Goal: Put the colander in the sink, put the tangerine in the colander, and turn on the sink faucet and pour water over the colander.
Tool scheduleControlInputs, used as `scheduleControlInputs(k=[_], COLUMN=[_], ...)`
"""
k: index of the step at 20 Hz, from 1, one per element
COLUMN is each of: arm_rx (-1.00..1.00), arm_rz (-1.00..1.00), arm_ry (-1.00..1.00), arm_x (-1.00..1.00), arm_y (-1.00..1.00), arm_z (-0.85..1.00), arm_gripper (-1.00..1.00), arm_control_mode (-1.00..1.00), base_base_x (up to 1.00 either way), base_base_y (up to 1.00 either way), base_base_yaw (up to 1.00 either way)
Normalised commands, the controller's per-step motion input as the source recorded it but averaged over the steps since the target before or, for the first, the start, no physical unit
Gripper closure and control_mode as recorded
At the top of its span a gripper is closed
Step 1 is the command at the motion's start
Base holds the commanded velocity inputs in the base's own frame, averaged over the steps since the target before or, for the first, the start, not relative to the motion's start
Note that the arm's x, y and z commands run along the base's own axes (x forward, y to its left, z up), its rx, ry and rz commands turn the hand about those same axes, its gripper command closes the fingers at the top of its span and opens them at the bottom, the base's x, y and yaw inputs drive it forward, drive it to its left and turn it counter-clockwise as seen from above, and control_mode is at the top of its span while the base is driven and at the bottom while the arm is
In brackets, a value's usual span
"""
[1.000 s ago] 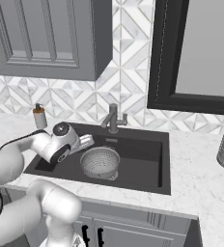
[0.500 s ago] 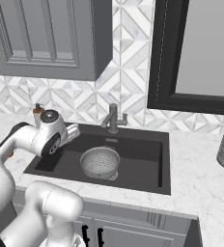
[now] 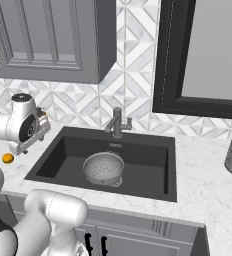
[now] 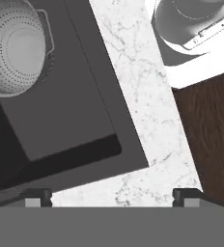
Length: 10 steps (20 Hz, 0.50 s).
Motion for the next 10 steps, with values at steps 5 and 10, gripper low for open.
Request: scheduleControlInputs(k=[5,10], arm_rx=[-0.15,-0.08], arm_rz=[0.41,0.43], arm_ry=[0.01,0.0], arm_x=[-0.14,-0.06], arm_y=[0.86,0.65], arm_z=[0.02,-0.13], arm_gripper=[-1.0,-1.0], arm_control_mode=[-1.0,-1.0], base_base_x=[0.0,0.0], base_base_y=[0.0,0.0], base_base_yaw=[0.0,0.0])
